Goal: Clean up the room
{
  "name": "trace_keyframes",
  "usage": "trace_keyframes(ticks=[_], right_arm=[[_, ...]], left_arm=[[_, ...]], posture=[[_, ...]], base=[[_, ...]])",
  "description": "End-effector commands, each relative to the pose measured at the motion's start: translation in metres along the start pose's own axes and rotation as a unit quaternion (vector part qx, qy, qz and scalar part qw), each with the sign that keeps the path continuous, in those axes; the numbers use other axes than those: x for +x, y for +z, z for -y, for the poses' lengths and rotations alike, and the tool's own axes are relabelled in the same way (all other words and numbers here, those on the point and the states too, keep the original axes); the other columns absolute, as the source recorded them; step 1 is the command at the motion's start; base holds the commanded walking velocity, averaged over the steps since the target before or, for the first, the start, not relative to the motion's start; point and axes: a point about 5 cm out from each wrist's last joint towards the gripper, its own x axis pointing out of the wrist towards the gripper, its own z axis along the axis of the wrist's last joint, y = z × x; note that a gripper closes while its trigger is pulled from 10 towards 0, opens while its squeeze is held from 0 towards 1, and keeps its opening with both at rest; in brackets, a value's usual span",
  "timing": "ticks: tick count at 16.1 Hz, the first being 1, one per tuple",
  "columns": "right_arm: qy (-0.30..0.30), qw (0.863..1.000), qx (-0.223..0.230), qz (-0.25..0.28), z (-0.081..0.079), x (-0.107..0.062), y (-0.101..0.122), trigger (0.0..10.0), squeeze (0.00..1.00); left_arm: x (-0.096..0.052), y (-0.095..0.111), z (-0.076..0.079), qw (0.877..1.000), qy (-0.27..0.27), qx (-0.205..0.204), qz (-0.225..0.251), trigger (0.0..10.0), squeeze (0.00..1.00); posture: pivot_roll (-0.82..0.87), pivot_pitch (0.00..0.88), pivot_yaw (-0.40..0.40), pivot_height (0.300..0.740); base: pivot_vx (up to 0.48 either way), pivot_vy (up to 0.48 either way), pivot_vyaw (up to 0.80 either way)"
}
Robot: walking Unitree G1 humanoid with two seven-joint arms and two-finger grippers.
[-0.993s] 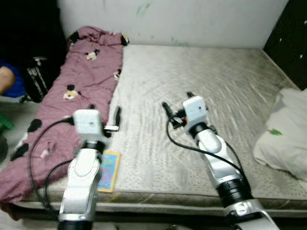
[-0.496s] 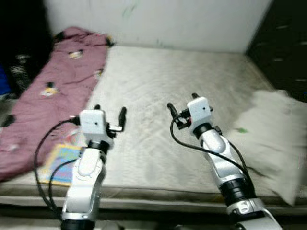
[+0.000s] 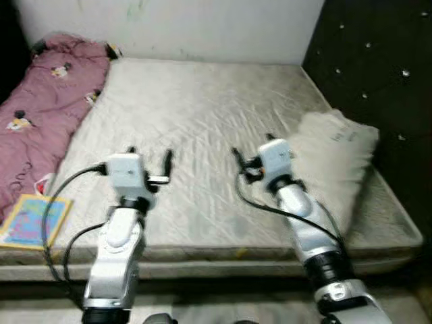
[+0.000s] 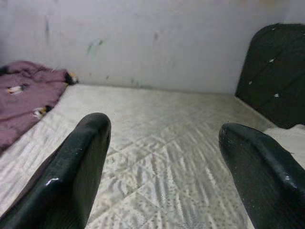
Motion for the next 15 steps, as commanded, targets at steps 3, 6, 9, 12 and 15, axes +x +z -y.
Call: trace_keyframes(ticks=[3,6,9,12,15], right_arm=[[-0.007,1.0,-0.008,0.007,0.0056,0.0011,0.0031,10.0,0.0],[-0.006,1.0,-0.008,0.006,0.0057,0.0013,0.0028,10.0,0.0],[-0.005,1.0,-0.009,0.007,0.0055,0.0017,0.0026,10.0,0.0],[-0.004,1.0,-0.01,0.007,0.0055,0.0018,0.0024,10.0,0.0],[-0.004,1.0,-0.01,0.007,0.0053,0.0019,0.0023,10.0,0.0]], left_arm=[[0.0007,0.0051,0.0042,1.0,-0.016,-0.007,0.017,10.0,0.0],[0.0005,0.0058,0.0047,1.0,-0.018,-0.007,0.02,10.0,0.0],[0.0008,0.0055,0.0044,1.0,-0.02,-0.006,0.02,10.0,0.0],[0.001,0.0048,0.0047,1.0,-0.022,-0.005,0.02,10.0,0.0],[0.0011,0.0038,0.0045,1.0,-0.021,-0.003,0.016,10.0,0.0]], posture=[[0.04,0.0,-0.04,0.74],[0.04,0.0,-0.041,0.74],[0.04,0.0,-0.041,0.74],[0.04,0.0,-0.041,0.74],[0.04,0.0,-0.041,0.74]], base=[[0.0,0.0,0.0],[0.309,0.0,0.0],[0.352,0.0,0.0],[0.365,0.0,0.0],[0.356,0.0,0.0]])
